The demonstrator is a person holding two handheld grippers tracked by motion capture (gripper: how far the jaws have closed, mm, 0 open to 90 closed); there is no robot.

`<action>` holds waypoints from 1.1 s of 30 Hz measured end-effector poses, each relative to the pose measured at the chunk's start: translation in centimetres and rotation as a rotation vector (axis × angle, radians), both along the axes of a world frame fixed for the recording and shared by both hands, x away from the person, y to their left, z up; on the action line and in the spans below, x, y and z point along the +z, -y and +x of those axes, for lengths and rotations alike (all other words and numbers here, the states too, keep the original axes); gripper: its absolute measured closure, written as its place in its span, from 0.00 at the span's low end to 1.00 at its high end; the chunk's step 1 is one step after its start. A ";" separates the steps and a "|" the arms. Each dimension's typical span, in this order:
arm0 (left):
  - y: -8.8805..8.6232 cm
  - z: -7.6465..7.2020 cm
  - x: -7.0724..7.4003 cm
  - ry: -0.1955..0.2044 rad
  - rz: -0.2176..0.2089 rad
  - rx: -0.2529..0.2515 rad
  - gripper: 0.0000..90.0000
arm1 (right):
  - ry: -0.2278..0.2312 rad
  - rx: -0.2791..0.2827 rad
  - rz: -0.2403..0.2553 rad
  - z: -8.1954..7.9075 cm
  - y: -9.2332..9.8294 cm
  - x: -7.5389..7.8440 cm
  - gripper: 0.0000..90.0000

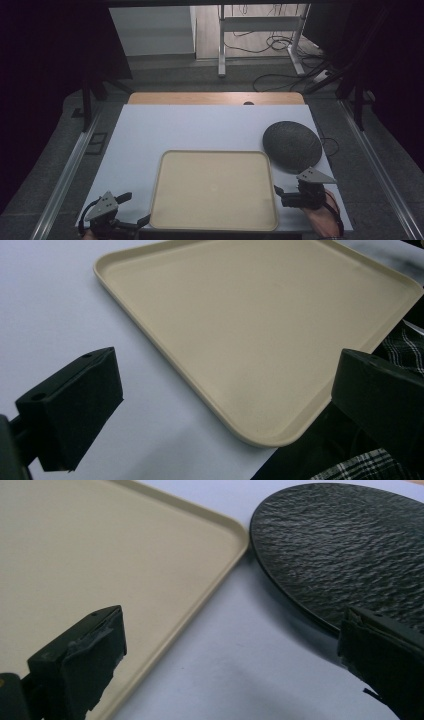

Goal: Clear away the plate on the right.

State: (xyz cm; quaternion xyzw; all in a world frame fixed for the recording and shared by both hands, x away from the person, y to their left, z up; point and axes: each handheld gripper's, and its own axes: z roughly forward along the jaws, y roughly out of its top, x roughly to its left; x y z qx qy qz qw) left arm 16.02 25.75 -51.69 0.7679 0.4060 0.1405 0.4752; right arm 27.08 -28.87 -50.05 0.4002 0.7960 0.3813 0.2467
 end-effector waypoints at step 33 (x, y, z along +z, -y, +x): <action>0.0 0.1 0.0 -0.009 0.001 -0.008 0.00 | 0.109 -0.078 -0.389 2.2 -0.5 0.2 0.23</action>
